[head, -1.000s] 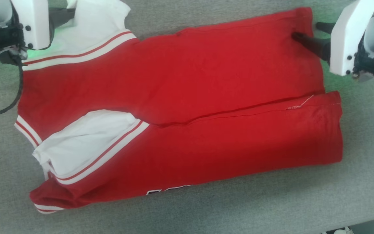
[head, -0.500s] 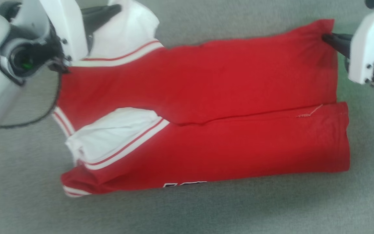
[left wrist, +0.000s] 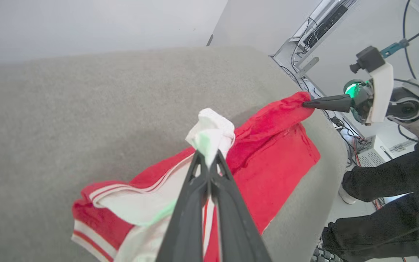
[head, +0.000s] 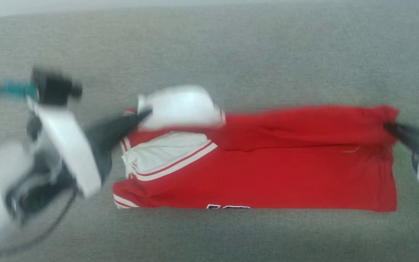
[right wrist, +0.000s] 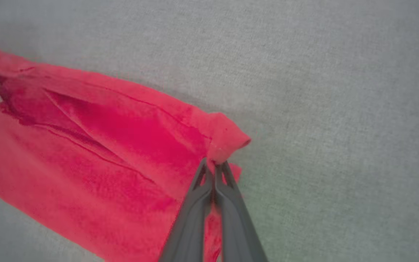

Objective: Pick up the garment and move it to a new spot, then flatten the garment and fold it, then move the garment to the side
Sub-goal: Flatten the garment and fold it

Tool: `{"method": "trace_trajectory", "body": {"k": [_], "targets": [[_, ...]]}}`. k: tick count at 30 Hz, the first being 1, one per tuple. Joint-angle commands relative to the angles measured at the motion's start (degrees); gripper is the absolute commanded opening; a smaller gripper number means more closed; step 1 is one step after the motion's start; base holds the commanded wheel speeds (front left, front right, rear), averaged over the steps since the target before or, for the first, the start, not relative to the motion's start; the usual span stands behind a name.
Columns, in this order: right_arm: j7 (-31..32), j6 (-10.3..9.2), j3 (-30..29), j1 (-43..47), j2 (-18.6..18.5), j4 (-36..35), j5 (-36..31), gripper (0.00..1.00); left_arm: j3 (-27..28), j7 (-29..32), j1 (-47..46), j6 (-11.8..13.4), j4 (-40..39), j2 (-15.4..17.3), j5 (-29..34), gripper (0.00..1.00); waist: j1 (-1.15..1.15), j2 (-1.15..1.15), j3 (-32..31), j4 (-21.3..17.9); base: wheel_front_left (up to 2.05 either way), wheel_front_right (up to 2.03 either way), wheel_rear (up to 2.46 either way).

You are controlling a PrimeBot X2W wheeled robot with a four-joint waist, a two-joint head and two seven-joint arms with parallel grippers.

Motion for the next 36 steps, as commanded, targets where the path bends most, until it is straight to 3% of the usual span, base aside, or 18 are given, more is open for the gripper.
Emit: {"method": "trace_trajectory", "body": {"k": [1,2,6,10,20,21,22,23,24,25,27,28,29,35,36], "targets": [[-0.4,-0.01,-1.0,2.1,-0.2,-0.9,-0.2,0.0,-0.5,-1.3,1.9,-0.1,-0.9,0.4,0.4,0.0,0.0,0.0,-0.6,0.7,0.0,0.0,0.0],[-0.6,-0.01,-3.6,6.7,-0.2,-3.1,-0.5,0.0,-1.2,-5.0,5.3,-0.1,-2.9,2.4,0.9,0.0,0.0,0.0,-0.6,1.0,0.0,0.0,0.0],[-1.7,-0.01,-9.2,14.2,1.5,-7.0,-1.9,0.0,-2.5,-11.6,11.8,-0.1,-5.8,4.8,0.3,0.0,0.0,0.0,-0.3,1.3,0.0,0.0,0.0],[-1.8,-0.01,-13.3,19.3,3.9,-10.3,-3.5,0.0,-4.3,-14.4,16.4,-0.1,-6.7,5.8,0.5,0.0,0.0,0.0,0.8,1.5,0.0,0.0,0.0],[-2.6,0.0,-12.4,20.6,8.6,-10.1,-10.0,0.0,-7.2,-15.9,18.9,-0.1,4.7,-1.3,2.5,0.0,0.0,0.0,3.0,1.2,0.0,0.0,0.0],[-3.1,0.0,-12.5,20.2,9.1,-9.7,-10.4,0.09,-7.3,-16.0,18.8,-0.1,6.0,-1.7,2.9,0.0,0.0,0.0,3.1,1.0,0.0,0.0,0.0],[-3.3,0.0,-12.4,19.8,9.5,-9.3,-10.6,0.33,-7.5,-16.3,18.7,-0.1,7.4,-2.1,3.4,0.0,0.0,0.0,3.1,0.9,0.0,0.0,0.0],[-3.4,0.0,-12.5,19.7,10.0,-9.0,-10.1,0.44,-7.5,-16.5,18.6,-0.1,8.8,-2.5,4.1,0.0,0.0,0.0,3.0,0.8,0.0,0.0,0.0],[-3.4,0.0,-13.0,19.6,10.6,-8.9,-9.1,0.88,-7.5,-16.9,18.8,-0.1,9.8,-2.9,5.0,0.15,0.0,0.0,2.8,0.8,0.0,0.0,0.0],[-3.6,0.0,-13.9,19.5,11.0,-8.7,-8.6,1.0,-6.9,-17.2,19.3,-0.1,10.4,-3.6,5.1,0.36,0.0,0.0,2.5,0.9,0.0,0.0,0.0],[-3.4,0.0,-15.2,20.1,11.1,-8.7,-7.7,1.0,-5.0,-17.7,20.5,-0.1,10.7,-4.7,4.8,0.63,0.0,0.0,1.9,1.4,0.0,0.0,0.0],[-2.9,0.0,-15.9,20.8,11.2,-8.7,-7.0,1.0,-3.8,-17.8,21.2,-0.1,10.6,-5.2,5.1,0.87,0.0,0.0,1.5,1.7,0.0,0.0,0.0],[-2.6,0.0,-16.9,21.4,11.2,-8.8,-6.5,1.0,-1.5,-17.9,21.8,-0.1,10.5,-5.9,5.6,1.0,0.0,0.0,1.2,2.2,0.0,0.0,0.0],[1.3,0.0,-22.7,24.3,11.8,-8.0,-4.1,1.0,12.4,-17.9,30.6,-0.1,9.6,-11.6,11.2,1.0,0.0,0.0,-0.7,5.1,0.0,0.0,0.0],[1.3,0.0,-22.7,24.3,11.8,-8.0,-4.1,1.0,12.4,-17.9,30.6,-0.1,9.6,-11.6,11.2,1.0,0.0,0.0,-0.7,5.1,0.0,0.0,0.0]]}}
